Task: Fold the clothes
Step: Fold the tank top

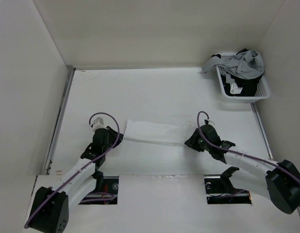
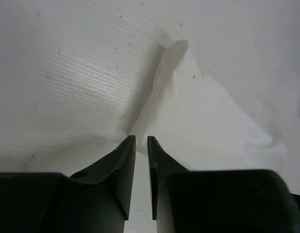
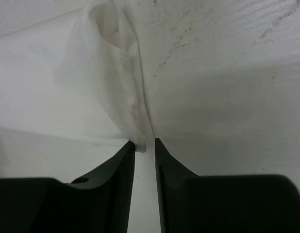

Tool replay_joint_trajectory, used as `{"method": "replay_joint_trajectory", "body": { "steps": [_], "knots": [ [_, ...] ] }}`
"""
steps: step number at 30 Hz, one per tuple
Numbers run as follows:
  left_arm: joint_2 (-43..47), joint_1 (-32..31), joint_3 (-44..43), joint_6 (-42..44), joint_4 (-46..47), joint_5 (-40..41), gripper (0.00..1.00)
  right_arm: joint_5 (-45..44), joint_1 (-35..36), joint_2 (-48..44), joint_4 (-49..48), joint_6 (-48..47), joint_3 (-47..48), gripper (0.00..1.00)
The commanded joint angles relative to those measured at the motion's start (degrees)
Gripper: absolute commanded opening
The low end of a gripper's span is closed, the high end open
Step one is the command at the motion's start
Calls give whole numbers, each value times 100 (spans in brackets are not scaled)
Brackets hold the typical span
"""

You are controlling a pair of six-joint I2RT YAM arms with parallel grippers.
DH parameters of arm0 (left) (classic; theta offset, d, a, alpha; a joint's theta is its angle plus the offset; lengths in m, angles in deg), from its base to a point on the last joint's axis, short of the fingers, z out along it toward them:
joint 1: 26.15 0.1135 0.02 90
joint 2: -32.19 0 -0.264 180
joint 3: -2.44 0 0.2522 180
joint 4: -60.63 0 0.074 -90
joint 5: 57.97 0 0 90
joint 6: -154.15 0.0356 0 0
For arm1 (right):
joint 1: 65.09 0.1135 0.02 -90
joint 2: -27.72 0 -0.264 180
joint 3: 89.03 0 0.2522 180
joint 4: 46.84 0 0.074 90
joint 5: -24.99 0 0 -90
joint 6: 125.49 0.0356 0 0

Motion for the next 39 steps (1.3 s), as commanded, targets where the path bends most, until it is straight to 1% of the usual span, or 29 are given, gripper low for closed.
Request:
{"method": "replay_joint_trajectory", "body": {
  "steps": [1, 2, 4, 6, 7, 8, 10, 11, 13, 16, 18, 19, 21, 23, 28, 32, 37, 39],
  "knots": [
    [239, 106, 54, -37, -43, -43, 16, -266, 229, -468, 198, 231, -20, 34],
    [423, 132, 1, -37, -174, -43, 17, -362, 290, -661, 355, 205, 41, 39],
    [827, 71, -174, -28, -429, 45, 17, -582, 352, -1022, 715, 109, 243, 43],
    [1083, -43, -420, -2, -667, 194, 17, -653, 361, -1225, 858, -93, 445, 43],
    [1119, -139, -543, 16, -712, 282, 17, -636, 361, -1234, 823, -181, 542, 38],
    [1084, -253, -657, 25, -703, 369, 17, -584, 370, -1182, 710, -269, 630, 31],
    [743, -552, -877, -28, -450, 519, 17, -356, 370, -885, 403, -480, 841, 15],
    [463, -710, -965, -37, -187, 555, 17, -207, 370, -674, 157, -585, 964, 9],
    [-240, -983, -1158, -107, 436, 538, 17, 127, 370, -191, -422, -761, 1175, 5],
    [-1329, -1142, -1431, -238, 1333, 493, 17, 427, 151, 547, -1126, -806, 1404, 5],
    [-1911, -1133, -1537, -370, 1817, 406, 17, 550, -69, 1013, -1382, -797, 1501, 5],
    [-2305, -1090, -1572, -423, 2150, 319, 17, 620, -148, 1276, -1470, -771, 1562, 5],
    [-2737, -958, -1573, -528, 2477, 169, 17, 717, -271, 1717, -1594, -762, 1624, 4],
    [-3107, -739, -1450, -642, 2750, 107, 16, 595, -350, 1920, -1620, -683, 1563, 4],
    [-3521, -194, -1098, -758, 3155, 72, 16, 77, -500, 1824, -1621, -262, 1063, 4],
    [-3785, 123, -1054, -749, 3269, -25, 16, -134, -544, 1754, -1612, 11, 755, 7],
    [-3917, 185, -1063, -687, 3410, -69, 15, -240, -658, 1544, -1594, 56, 543, 11],
    [-3821, 176, -1054, -687, 3419, -104, 15, -240, -658, 1228, -1585, 47, 447, 18]
  ]
}}
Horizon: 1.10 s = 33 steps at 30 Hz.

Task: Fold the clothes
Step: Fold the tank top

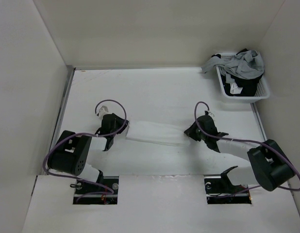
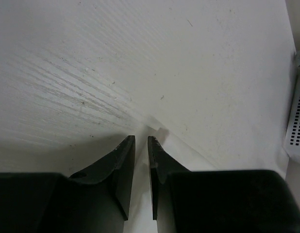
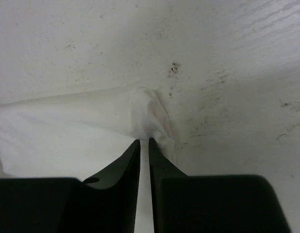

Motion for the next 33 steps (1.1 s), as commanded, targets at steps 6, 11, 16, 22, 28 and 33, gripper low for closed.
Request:
{"method": "replay_joint_trajectory", "body": {
  "steps": [6, 11, 16, 22, 28, 33],
  "knots": [
    [1322, -49, 164, 133, 68, -157, 16, -245, 2, -1964, 197, -6, -534, 46],
    [2176, -224, 111, 475, -671, -122, 16, -350, -191, -2564, 1111, 178, -746, 53],
    [2625, -418, 94, 599, -944, -166, 18, -193, -139, -2029, 1086, 214, -737, 56],
    [2722, -550, 59, 696, -989, -236, 19, 352, -121, -1415, 489, 240, -588, 56],
    [2757, -532, 41, 713, -971, -341, 19, 678, -121, -500, -196, 529, -561, 32],
    [2985, -550, 15, 731, -997, -359, 19, 363, -182, -603, -268, 881, -658, 2]
  ]
}}
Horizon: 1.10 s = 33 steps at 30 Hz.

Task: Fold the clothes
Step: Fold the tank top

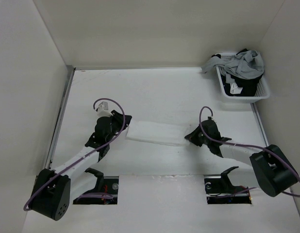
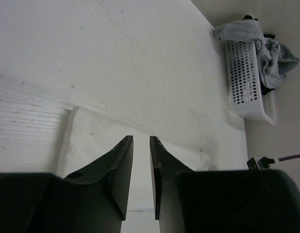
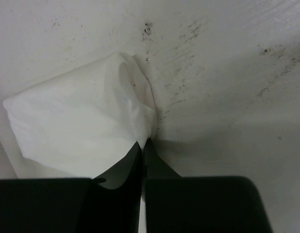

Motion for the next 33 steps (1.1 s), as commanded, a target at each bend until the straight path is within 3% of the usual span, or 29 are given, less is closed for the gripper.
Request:
{"method": "replay_joint_trajectory", "body": {
  "steps": [1, 8, 12, 18, 25, 33],
  "knots": [
    [271, -41, -147, 119, 172, -121, 20, -278, -71, -387, -69, 235, -96, 1],
    [201, -506, -270, 75, 154, -42, 21, -1061, -326, -2321, 2117, -581, 359, 2],
    [210, -796, -305, 66, 137, 64, 21, -1412, -221, -2367, 2866, -1065, 1000, 2],
    [429, -1051, -182, -56, 119, 72, 22, -2229, 815, -1674, 3683, -1330, 2196, 2],
    [737, -1069, -68, -189, 5, 29, 22, -2766, 1949, -172, 4343, -1242, 3628, 3],
    [1387, -710, 151, -241, -399, -138, 22, -2837, 2539, 1525, 4871, -1075, 5333, 4]
  ]
}}
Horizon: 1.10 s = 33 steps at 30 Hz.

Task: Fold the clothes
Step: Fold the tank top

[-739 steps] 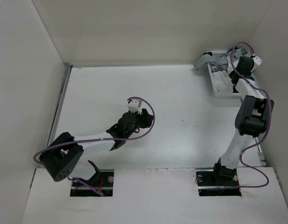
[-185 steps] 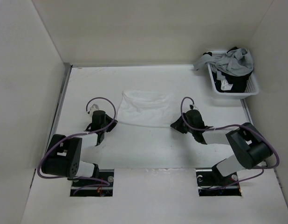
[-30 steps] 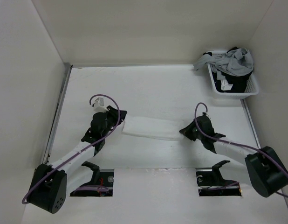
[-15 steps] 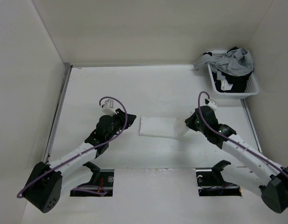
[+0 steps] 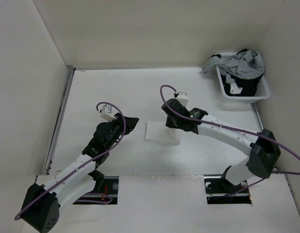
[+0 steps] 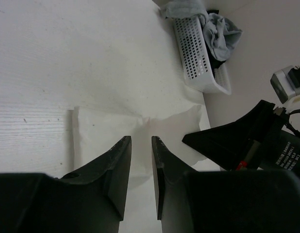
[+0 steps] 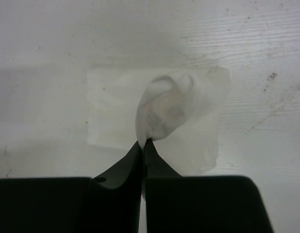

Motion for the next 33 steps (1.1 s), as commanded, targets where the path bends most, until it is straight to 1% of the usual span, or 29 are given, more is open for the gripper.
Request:
{"method": "replay_joint_trajectory", "body": {
  "steps": [1, 5, 6, 9, 10, 12, 14, 15, 17, 18, 20, 22, 23, 25, 27, 30, 33],
  "knots": [
    [327, 281, 184, -99, -61, -151, 22, -205, 174, 555, 325, 133, 746, 6],
    [494, 633, 325, -266, -70, -468, 23, -135, 350, 1426, 229, 397, 1327, 12],
    [530, 720, 343, -293, -70, -538, 23, -92, 402, 1611, 159, 441, 1450, 15],
    [617, 932, 396, -328, -104, -688, 23, 93, 552, 2007, 0, 564, 1758, 30],
    [635, 984, 396, -328, -148, -705, 23, 146, 596, 2051, -61, 582, 1802, 30],
    [662, 1011, 361, -311, -210, -671, 23, 216, 684, 1947, -368, 547, 1733, 32],
    [601, 959, 308, -302, -210, -600, 23, 251, 702, 1658, -649, 468, 1470, 39],
    [531, 915, 264, -293, -175, -583, 23, 243, 702, 1448, -790, 433, 1269, 42],
    [276, 687, 124, -275, -96, -513, 23, 234, 641, 1008, -1193, 345, 699, 42],
    [127, 529, 54, -249, -9, -443, 23, 286, 501, 815, -1465, 267, 391, 40],
    [-224, 82, -113, -179, 254, -258, 23, 680, 237, 629, -1958, -14, -67, 23],
    [-628, -393, -280, -117, 501, -39, 22, 1216, -26, 637, -2328, -243, -305, 5],
    [-830, -604, -359, -74, 624, 58, 22, 1375, -132, 672, -2538, -340, -385, 1],
    [-1243, -895, -483, 41, 870, 243, 20, 1604, -299, 716, -3048, -472, -569, 0],
    [-1683, -1018, -597, 111, 1116, 296, 17, 1754, -458, 803, -3575, -551, -728, 0],
    [-2360, -1063, -746, 217, 1485, 296, 14, 2122, -712, 1066, -4121, -438, -807, 0],
    [-3080, -1002, -870, 173, 1530, 270, 12, 2395, -854, 1418, -4447, -341, -755, 0]
  ]
}}
